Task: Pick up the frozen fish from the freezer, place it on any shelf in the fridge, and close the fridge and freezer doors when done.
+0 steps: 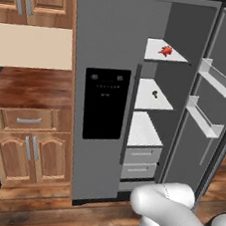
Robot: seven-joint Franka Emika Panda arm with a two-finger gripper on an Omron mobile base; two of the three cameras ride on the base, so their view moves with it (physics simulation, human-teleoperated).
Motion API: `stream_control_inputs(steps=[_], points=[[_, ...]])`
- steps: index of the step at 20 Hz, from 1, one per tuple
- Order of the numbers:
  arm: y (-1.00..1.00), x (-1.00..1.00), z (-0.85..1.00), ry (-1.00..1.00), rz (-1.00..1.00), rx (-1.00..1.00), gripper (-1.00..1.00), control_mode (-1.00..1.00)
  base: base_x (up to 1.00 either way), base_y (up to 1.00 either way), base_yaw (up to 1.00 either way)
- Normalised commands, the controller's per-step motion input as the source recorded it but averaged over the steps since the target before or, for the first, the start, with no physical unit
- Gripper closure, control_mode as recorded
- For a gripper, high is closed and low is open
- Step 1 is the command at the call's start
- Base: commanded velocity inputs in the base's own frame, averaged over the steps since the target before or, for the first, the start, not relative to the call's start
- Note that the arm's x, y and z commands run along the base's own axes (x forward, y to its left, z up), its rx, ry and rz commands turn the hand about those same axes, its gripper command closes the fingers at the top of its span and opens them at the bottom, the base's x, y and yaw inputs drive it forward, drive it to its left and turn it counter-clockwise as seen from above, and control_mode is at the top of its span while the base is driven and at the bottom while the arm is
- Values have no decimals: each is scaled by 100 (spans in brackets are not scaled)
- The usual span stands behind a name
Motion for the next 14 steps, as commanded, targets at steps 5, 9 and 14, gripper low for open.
stream_control_inputs(steps=[5, 9, 14], points=[[-84, 24, -10, 0, 0, 0, -100, -100, 0, 0, 0], [-72, 6, -1, 0, 1, 0, -100, -100, 0, 0, 0], [-4, 1, -3, 0, 2, 0, -100, -100, 0, 0, 0]])
